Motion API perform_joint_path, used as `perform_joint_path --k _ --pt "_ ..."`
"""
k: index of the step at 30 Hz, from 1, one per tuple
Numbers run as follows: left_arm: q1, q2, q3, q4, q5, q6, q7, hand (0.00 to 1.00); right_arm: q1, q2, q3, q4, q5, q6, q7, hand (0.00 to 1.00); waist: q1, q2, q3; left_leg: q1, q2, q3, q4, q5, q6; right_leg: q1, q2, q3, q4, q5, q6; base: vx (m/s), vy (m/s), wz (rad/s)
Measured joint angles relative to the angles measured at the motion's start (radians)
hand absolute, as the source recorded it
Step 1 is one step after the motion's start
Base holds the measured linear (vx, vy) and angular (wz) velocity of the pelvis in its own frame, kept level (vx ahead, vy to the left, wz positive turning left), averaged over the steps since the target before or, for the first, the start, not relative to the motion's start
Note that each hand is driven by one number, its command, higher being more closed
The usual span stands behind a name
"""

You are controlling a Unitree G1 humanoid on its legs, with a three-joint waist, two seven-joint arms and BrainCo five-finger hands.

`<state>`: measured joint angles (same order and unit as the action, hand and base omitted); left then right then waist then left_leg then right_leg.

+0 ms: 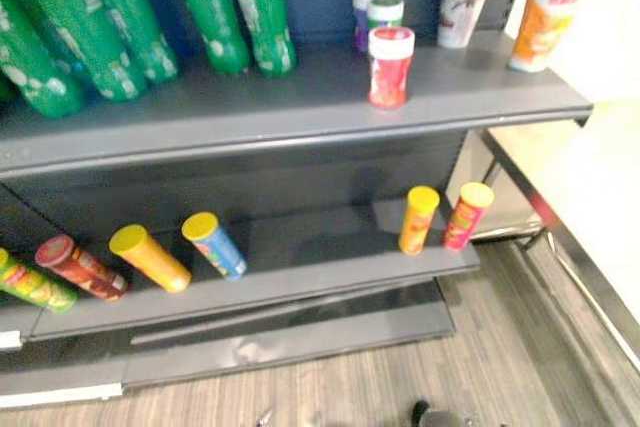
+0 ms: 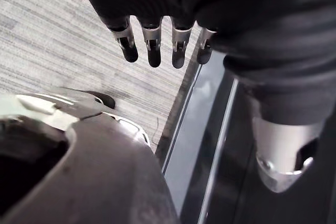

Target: Put the gum and the chips on the shelf.

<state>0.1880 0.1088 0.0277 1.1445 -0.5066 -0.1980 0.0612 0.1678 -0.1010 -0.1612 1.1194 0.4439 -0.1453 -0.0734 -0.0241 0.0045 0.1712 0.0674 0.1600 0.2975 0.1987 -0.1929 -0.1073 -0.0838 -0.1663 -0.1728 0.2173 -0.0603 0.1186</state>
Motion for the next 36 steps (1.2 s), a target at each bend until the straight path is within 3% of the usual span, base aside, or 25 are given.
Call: perform_joint_path --k 5,6,7,8,11,13,14,15,17,20,22,26,30,36 --pt "-0.010 0.022 -0.003 -0.008 0.013 0.005 -0.006 0.00 0.007 0.045 -0.071 -0.009 0.069 -0.035 -0.033 0.00 -0.001 -0.027 0.023 -0.006 -0.020 0.079 0.057 -0.043 0.035 -0.018 -0.031 0.066 -0.044 0.042 0.047 -0.05 0.124 -0.37" --pt "-0.011 0.021 -0.003 -0.011 0.013 0.005 -0.007 0.00 0.011 0.050 -0.079 -0.015 0.073 -0.037 -0.034 0.00 0.000 -0.029 0.024 -0.005 -0.022 0.096 0.057 -0.046 0.041 -0.018 -0.040 0.053 -0.058 0.038 0.042 -0.07 0.159 -0.74" --pt "-0.013 0.021 -0.001 -0.015 0.013 0.005 -0.007 0.00 0.019 0.066 -0.116 -0.041 0.082 -0.039 -0.035 0.00 0.002 -0.029 0.025 0.001 -0.022 0.144 0.048 -0.046 0.050 -0.019 -0.069 -0.021 -0.080 0.028 0.034 -0.06 0.160 -1.07" --pt "-0.010 0.014 -0.001 -0.021 0.016 0.008 -0.005 0.00 0.019 0.075 -0.136 -0.055 0.081 -0.047 -0.031 0.00 0.001 0.000 0.033 0.011 0.000 0.200 0.048 -0.049 0.056 -0.027 -0.083 -0.094 -0.064 0.005 0.003 -0.06 0.153 -1.24" --pt "-0.009 0.022 0.003 -0.034 0.018 0.014 0.002 0.00 0.021 0.076 -0.145 -0.049 0.072 -0.048 -0.032 0.00 0.000 0.000 0.044 0.028 0.066 0.305 0.048 -0.049 0.054 -0.053 -0.102 -0.243 0.120 -0.038 -0.069 0.03 0.072 -1.30" --pt "-0.013 0.034 0.012 -0.045 0.017 0.016 0.003 0.00 0.030 0.078 -0.144 -0.043 0.063 -0.056 -0.034 0.00 0.005 -0.025 0.041 0.057 0.098 0.402 0.049 -0.043 0.045 0.006 -0.136 -0.333 0.210 -0.024 -0.098 0.12 -0.046 -1.31" --pt "-0.014 0.044 0.022 -0.049 0.013 0.016 0.004 0.00 0.026 0.081 -0.143 -0.042 0.062 -0.064 -0.034 0.00 0.007 -0.046 0.037 0.060 0.096 0.439 0.067 -0.044 0.043 0.022 -0.136 -0.349 0.177 0.016 -0.087 0.07 -0.125 -1.24" --pt "-0.029 0.035 0.040 -0.048 0.019 0.024 0.005 0.00 0.007 0.076 -0.139 -0.044 0.062 -0.072 -0.033 0.00 0.006 -0.030 0.046 0.060 0.111 0.463 0.067 -0.033 0.043 0.018 -0.093 -0.389 0.127 0.042 -0.114 0.03 -0.139 -1.12" --pt "-0.036 0.019 0.041 -0.048 0.021 0.026 0.005 0.00 -0.007 0.065 -0.135 -0.042 0.062 -0.084 -0.030 0.00 0.000 -0.013 0.044 0.070 0.117 0.472 0.030 -0.001 0.045 0.027 -0.054 -0.392 0.036 0.082 -0.107 -0.02 -0.127 -0.93" --pt "-0.049 0.012 0.037 -0.052 0.022 0.024 0.011 0.00 -0.013 0.078 -0.125 -0.043 0.057 -0.084 -0.028 0.00 0.001 -0.019 0.042 0.108 0.109 0.534 -0.010 0.020 0.015 0.059 -0.009 -0.387 -0.105 0.091 -0.094 -0.05 -0.128 -0.70" --pt "-0.049 0.012 0.036 -0.063 0.025 0.025 0.010 0.00 -0.020 0.076 -0.103 -0.046 0.042 -0.086 -0.026 0.00 0.000 -0.025 0.043 0.119 0.108 0.562 -0.023 0.032 -0.006 0.079 0.024 -0.364 -0.195 0.114 -0.066 -0.14 -0.109 -0.44" --pt "-0.047 0.014 0.035 -0.071 0.049 0.026 0.005 0.00 -0.015 0.077 -0.094 -0.044 0.036 -0.085 -0.028 0.00 -0.001 -0.030 0.039 0.133 0.111 0.573 -0.050 0.051 -0.035 0.112 0.073 -0.342 -0.297 0.147 -0.067 -0.15 -0.069 -0.19" --pt "-0.048 0.017 0.034 -0.071 0.051 0.027 0.000 0.00 -0.016 0.075 -0.090 -0.044 0.036 -0.085 -0.034 0.00 -0.002 -0.030 0.035 0.130 0.112 0.578 -0.056 0.060 -0.039 0.111 0.085 -0.332 -0.328 0.162 -0.071 -0.12 0.008 -0.09" --pt "-0.056 0.019 0.014 -0.069 0.097 0.036 -0.001 0.00 -0.017 0.069 -0.109 -0.044 0.038 -0.087 -0.050 0.00 -0.013 -0.003 0.029 0.130 0.112 0.598 -0.048 0.060 -0.039 0.085 0.081 -0.310 -0.296 0.166 -0.090 -0.03 0.116 -0.11"
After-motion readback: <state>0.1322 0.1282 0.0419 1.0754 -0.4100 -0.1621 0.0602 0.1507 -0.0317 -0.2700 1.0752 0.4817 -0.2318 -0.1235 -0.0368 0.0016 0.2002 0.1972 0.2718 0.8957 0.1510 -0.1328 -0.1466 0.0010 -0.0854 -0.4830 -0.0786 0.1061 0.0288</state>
